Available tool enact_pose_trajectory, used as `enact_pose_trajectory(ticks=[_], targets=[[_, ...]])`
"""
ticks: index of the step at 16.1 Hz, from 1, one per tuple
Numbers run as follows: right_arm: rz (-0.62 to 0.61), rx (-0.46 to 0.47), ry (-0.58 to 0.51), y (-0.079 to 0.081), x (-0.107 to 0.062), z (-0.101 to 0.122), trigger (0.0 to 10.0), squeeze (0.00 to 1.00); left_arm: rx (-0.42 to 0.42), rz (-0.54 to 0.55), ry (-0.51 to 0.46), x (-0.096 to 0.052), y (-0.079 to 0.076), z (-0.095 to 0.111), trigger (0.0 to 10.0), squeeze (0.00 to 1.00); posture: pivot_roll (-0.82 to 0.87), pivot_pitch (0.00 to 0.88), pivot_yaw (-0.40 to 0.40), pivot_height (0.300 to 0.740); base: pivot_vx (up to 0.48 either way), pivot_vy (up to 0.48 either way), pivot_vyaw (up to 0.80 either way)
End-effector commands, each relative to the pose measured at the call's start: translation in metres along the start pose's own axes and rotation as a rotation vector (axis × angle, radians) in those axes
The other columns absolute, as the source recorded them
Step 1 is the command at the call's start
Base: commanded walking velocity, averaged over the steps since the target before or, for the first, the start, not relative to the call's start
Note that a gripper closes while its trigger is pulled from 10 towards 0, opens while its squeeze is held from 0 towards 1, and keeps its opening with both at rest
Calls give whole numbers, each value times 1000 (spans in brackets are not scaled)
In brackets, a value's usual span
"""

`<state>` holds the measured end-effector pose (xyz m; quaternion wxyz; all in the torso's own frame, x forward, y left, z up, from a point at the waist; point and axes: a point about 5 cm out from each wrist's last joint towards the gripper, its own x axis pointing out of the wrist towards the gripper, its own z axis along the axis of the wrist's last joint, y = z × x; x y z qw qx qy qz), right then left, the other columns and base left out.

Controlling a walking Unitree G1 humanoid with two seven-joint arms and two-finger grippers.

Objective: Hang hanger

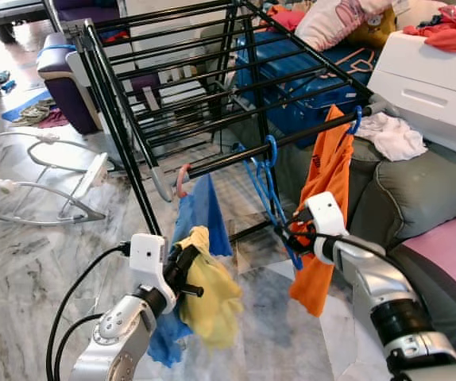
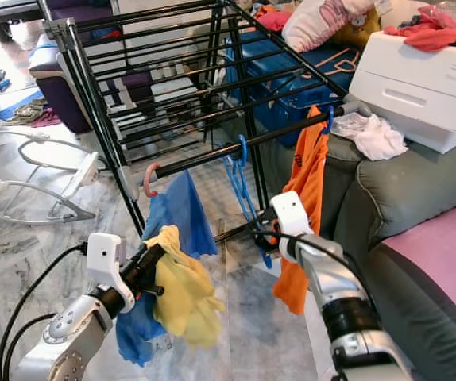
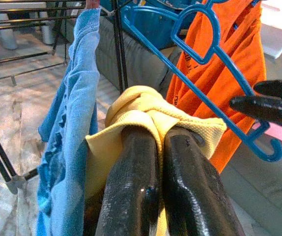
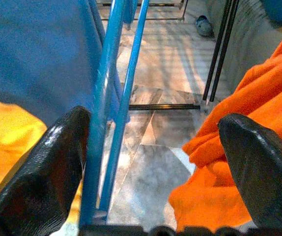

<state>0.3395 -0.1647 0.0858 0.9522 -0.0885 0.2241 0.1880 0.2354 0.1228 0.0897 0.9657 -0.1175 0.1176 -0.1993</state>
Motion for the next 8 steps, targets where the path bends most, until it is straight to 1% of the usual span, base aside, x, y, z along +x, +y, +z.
enact_pose_trajectory(ticks=[1, 2, 4, 6, 8], targets=[[12, -19, -26, -1, 2, 9, 10000, 0, 21, -9, -6, 2, 0, 4, 10000, 0, -16, 34, 68, 740, 0, 0, 0], [20, -28, -33, -1, 3, 11, 10000, 0, 21, -10, -3, 2, 0, 4, 10000, 0, -16, 34, 68, 740, 0, 0, 0], [36, -77, -58, -4, 7, 24, 10000, 0, 26, -8, 2, 2, 0, 4, 10000, 0, -16, 34, 68, 740, 0, 0, 0], [41, -96, -78, -6, 9, 33, 10000, 0, 26, -3, 2, 1, 0, 4, 10000, 0, -7, 37, 69, 740, 0, 0, 0], [50, -108, -83, -7, 11, 37, 10000, 0, 24, 0, 2, 1, 0, 4, 10000, 0, -6, 38, 67, 740, 0, 0, 0]])
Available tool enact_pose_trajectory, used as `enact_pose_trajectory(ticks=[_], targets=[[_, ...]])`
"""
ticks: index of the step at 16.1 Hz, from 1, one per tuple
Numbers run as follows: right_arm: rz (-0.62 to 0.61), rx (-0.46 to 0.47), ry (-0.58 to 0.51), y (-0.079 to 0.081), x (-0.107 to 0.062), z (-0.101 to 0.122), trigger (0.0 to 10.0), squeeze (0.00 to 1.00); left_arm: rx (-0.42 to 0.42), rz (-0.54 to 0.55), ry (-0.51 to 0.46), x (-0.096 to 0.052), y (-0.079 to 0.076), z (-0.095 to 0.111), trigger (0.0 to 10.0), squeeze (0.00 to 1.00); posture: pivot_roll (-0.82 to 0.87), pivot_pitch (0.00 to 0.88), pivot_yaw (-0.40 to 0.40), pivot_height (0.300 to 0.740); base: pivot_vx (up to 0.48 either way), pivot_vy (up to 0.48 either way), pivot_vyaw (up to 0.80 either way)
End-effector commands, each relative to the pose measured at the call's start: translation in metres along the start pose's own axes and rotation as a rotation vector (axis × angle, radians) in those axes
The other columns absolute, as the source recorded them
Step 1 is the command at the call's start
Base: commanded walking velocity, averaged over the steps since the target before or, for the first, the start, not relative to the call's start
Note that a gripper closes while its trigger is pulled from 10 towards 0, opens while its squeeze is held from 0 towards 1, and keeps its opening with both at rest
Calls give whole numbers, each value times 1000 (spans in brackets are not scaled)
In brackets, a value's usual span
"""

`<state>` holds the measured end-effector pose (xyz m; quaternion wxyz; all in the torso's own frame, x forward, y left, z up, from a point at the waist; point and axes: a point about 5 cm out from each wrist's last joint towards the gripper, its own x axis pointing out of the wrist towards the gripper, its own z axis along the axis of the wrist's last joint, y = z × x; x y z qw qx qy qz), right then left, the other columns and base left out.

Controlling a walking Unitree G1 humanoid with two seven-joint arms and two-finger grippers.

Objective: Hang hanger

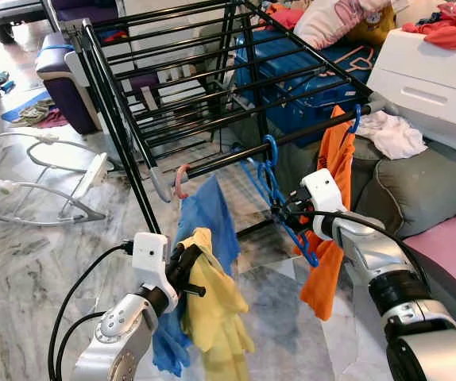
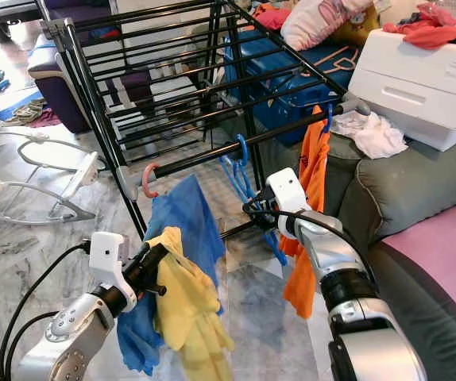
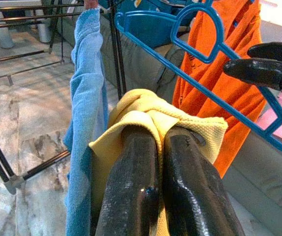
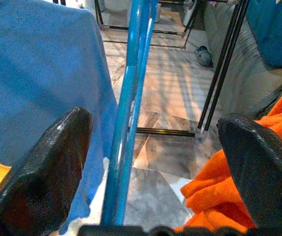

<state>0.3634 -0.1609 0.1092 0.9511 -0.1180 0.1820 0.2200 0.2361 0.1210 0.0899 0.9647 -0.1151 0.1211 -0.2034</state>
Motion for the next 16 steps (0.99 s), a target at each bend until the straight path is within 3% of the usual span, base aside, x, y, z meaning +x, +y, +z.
enact_pose_trajectory(ticks=[1, 3, 4, 5, 6, 11, 12, 13, 16], targets=[[23, -31, -9, 2, 3, 7, 10000, 0, 19, 9, -5, -1, 2, 4, 10000, 0, -5, 43, 66, 740, 0, 0, 0], [103, -33, -5, 9, 8, 8, 10000, 0, 19, 11, 2, -1, 2, 2, 10000, 0, -4, 44, 65, 740, 0, 0, 0], [122, -14, -3, 11, 10, 10, 4275, 0, 20, 10, 7, -1, 2, 2, 10000, 0, -4, 47, 65, 740, 0, 0, 0], [126, -17, -2, 12, 12, 11, 1176, 0, 20, 10, 9, -1, 1, 2, 10000, 0, -3, 50, 64, 740, 0, 0, 0], [133, -10, -3, 13, 13, 13, 0, 0, 20, 10, 10, -1, 1, 2, 10000, 0, -1, 50, 62, 740, 0, 0, 0], [93, -60, 22, 11, 15, 8, 118, 0, 17, 20, 15, -2, 2, 0, 10000, 0, 2, 50, 59, 740, 0, 0, 0], [56, -56, 29, 7, 15, 7, 549, 0, 13, 22, 19, -3, 2, -1, 10000, 0, 2, 50, 59, 740, 0, 0, 0], [46, -57, 30, 7, 15, 6, 235, 0, 12, 22, 20, -2, 2, -1, 10000, 0, 2, 50, 59, 740, 0, 0, 0], [24, -49, 35, 5, 16, 4, 510, 0, 16, 17, 26, -2, 2, -1, 10000, 0, 1, 51, 59, 740, 0, 0, 0]])
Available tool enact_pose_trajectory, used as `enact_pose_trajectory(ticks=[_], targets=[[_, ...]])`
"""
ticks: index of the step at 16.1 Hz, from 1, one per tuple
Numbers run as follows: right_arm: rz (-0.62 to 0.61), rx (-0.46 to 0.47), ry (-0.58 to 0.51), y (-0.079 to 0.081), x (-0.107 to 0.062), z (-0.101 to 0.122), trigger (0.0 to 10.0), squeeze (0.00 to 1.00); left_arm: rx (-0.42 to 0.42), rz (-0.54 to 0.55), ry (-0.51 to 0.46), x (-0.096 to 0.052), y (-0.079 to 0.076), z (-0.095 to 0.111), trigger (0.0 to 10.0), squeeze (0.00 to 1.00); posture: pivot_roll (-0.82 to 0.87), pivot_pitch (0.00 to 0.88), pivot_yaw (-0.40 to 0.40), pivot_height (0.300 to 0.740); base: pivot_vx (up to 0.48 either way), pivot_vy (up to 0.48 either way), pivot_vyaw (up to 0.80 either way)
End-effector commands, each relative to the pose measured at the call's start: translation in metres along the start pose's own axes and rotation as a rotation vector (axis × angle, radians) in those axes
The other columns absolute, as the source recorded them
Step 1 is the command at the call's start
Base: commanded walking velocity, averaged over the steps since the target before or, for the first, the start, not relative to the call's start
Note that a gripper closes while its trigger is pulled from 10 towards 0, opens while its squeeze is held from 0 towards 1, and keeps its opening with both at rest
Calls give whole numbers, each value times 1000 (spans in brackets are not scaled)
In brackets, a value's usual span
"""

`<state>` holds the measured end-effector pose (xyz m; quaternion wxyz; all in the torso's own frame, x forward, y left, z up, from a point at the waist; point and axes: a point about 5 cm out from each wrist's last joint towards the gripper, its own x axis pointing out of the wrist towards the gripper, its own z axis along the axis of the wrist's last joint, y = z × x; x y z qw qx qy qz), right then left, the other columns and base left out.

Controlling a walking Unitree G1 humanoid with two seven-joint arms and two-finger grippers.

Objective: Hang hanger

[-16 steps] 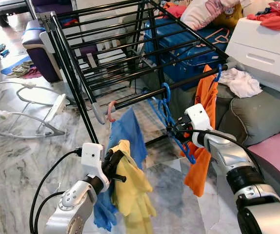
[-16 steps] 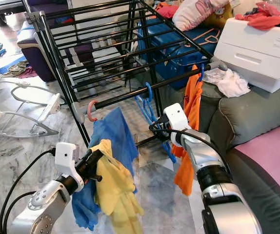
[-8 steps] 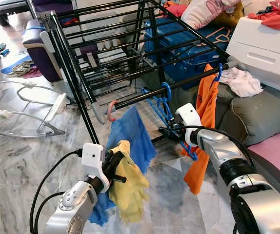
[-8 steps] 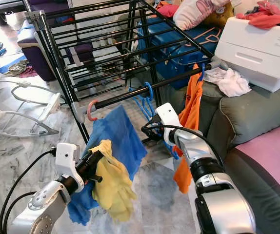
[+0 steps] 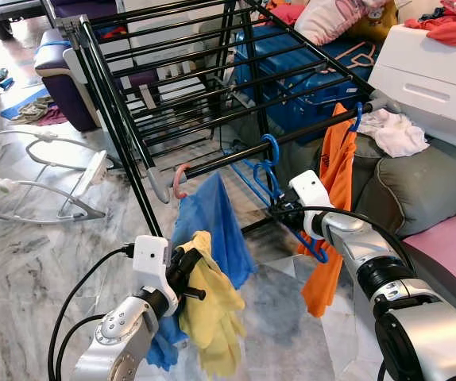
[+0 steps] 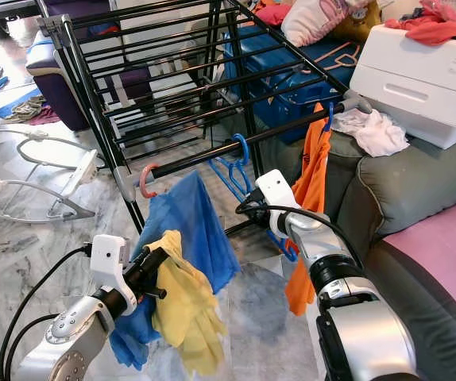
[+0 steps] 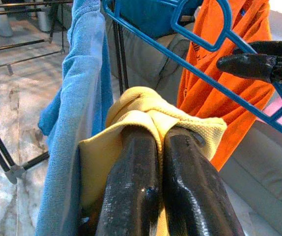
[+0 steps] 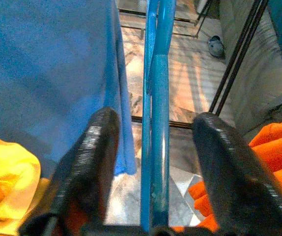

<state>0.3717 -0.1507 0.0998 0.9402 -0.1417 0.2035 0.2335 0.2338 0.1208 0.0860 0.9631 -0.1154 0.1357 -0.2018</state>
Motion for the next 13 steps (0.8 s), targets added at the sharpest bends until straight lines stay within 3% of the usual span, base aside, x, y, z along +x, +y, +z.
enact_pose_trajectory(ticks=[1, 13], targets=[[-7, -5, -17, -1, 1, 6, 392, 0, 24, 9, -1, 0, 1, 3, 10000, 0, 1, 51, 59, 740, 0, 0, 0], [-27, 7, -33, -1, 3, 10, 0, 0, 24, 9, 0, 0, 0, 2, 10000, 0, 0, 50, 56, 740, 0, 0, 0]])
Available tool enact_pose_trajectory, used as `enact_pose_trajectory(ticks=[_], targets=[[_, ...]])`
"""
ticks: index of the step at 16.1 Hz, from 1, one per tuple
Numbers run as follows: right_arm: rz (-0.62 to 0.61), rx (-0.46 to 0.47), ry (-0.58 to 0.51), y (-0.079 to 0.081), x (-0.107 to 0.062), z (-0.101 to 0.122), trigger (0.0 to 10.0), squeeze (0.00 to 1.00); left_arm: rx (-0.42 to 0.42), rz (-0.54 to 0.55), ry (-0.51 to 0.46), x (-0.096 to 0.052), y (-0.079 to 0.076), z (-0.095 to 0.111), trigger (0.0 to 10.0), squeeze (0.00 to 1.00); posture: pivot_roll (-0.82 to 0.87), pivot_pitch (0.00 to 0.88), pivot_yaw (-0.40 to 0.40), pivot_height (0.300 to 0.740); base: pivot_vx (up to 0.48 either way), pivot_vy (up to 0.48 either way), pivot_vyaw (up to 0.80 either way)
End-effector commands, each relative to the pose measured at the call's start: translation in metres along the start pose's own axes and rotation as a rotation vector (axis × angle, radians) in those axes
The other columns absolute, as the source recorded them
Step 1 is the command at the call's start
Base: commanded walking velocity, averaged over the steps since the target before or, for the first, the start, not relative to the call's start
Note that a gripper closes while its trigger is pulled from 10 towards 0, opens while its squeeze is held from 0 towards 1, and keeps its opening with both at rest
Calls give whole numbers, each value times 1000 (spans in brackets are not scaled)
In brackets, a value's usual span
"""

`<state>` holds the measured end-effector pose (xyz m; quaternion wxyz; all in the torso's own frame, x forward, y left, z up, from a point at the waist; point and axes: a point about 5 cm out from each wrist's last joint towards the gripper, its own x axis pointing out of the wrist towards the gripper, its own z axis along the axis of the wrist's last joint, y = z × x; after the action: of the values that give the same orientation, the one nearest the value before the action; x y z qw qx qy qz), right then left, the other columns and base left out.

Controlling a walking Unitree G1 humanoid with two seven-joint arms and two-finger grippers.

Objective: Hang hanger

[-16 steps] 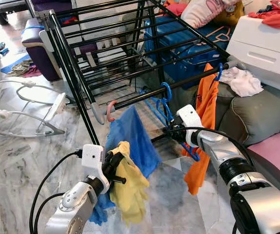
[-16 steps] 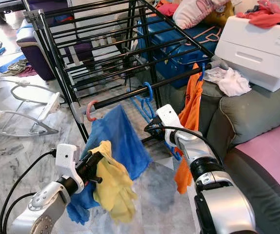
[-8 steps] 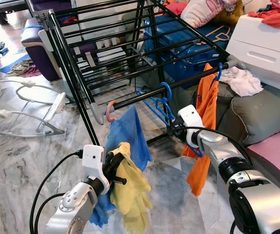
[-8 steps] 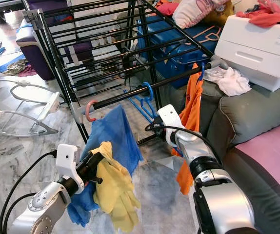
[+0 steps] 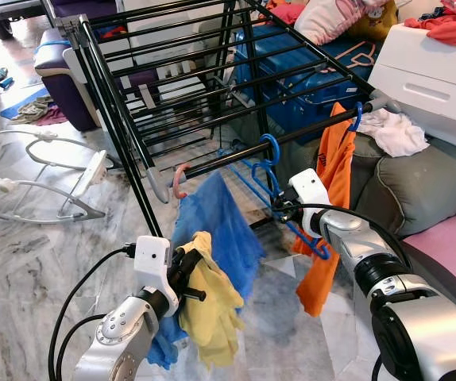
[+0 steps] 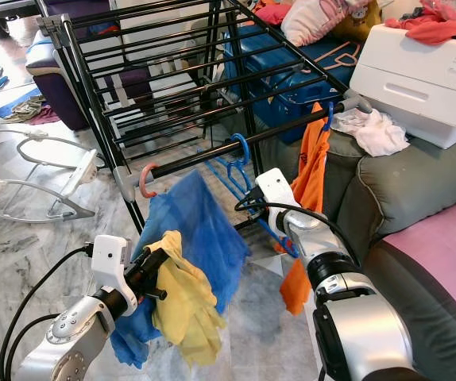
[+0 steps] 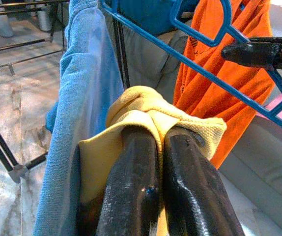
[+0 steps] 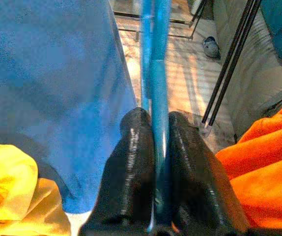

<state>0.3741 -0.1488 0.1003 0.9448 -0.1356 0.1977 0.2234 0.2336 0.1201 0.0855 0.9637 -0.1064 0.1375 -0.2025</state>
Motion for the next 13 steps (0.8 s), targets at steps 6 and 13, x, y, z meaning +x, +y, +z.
enact_pose_trajectory(ticks=[6, 13], targets=[[-24, -17, -48, -5, 0, 12, 0, 0, 10, 7, -10, 1, 0, 2, 10000, 0, -8, 45, 54, 740, 0, 0, 0], [-98, 55, -252, -17, -11, 32, 10000, 0, 39, 67, -36, 1, 2, 2, 10000, 0, -15, 42, 47, 740, 0, 0, 0]])
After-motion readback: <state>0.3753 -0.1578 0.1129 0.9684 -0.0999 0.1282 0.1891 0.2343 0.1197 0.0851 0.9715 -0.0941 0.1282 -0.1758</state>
